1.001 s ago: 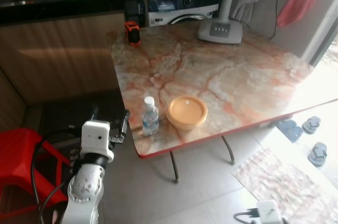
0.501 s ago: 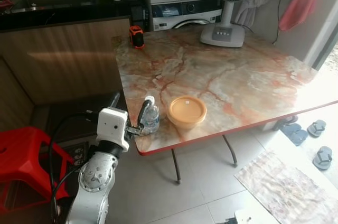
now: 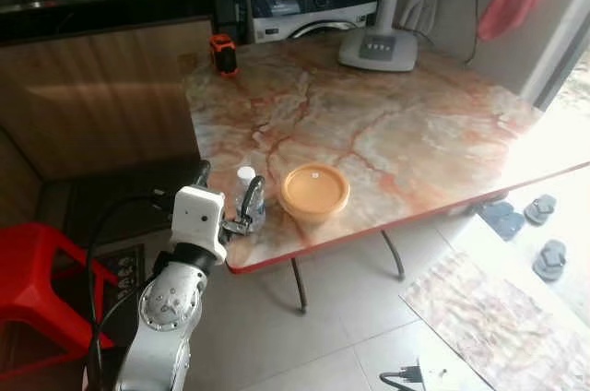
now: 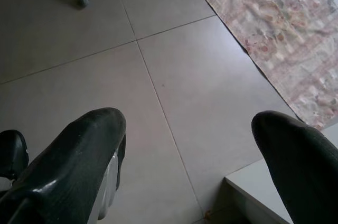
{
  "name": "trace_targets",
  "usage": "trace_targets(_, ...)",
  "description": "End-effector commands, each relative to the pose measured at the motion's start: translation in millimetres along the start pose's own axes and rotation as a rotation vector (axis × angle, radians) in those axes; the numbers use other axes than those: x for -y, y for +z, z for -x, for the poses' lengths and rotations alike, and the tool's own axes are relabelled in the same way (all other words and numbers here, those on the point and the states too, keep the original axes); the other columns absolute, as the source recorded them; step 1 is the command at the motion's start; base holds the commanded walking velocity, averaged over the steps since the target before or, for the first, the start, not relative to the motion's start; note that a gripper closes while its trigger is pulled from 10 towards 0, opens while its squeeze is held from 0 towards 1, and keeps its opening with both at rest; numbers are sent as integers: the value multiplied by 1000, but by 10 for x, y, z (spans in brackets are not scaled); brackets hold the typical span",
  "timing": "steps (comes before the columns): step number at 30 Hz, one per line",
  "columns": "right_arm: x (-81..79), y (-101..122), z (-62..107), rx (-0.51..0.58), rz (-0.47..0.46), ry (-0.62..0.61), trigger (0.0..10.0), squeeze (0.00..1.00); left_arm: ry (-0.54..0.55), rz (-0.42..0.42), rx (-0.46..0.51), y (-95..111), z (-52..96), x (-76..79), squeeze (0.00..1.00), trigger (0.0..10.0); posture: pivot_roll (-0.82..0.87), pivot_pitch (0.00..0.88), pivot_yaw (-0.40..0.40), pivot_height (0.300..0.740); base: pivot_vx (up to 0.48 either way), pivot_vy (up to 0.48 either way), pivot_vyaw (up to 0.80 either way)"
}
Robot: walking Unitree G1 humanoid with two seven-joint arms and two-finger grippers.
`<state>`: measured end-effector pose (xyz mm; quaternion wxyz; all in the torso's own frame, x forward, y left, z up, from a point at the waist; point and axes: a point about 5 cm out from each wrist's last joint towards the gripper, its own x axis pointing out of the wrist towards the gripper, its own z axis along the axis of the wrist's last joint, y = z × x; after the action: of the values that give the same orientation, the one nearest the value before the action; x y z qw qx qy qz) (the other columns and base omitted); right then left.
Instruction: Restocking fridge
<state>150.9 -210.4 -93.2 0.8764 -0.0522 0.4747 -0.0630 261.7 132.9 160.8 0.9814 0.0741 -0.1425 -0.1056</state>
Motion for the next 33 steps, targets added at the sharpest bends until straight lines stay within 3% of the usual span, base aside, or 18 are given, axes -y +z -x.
trace_targets(1,-23,71,-14,18,-9,10,10000,0,-8,-7,18,63,-4,-10,0,10000,76,0,-1,740,0,0,0)
trace_targets(4,-102,137,-21,50,18,68,10000,0,-20,-18,19,71,-6,0,0,10000,79,0,-3,740,0,0,0)
trace_targets(8,-97,169,-28,55,-20,62,10000,0,-17,-15,18,74,-1,5,0,10000,85,0,-7,740,0,0,0)
trace_targets(33,-170,193,-33,47,-35,113,10000,0,9,-45,77,244,-42,-19,0,10000,89,0,-12,740,260,0,-96)
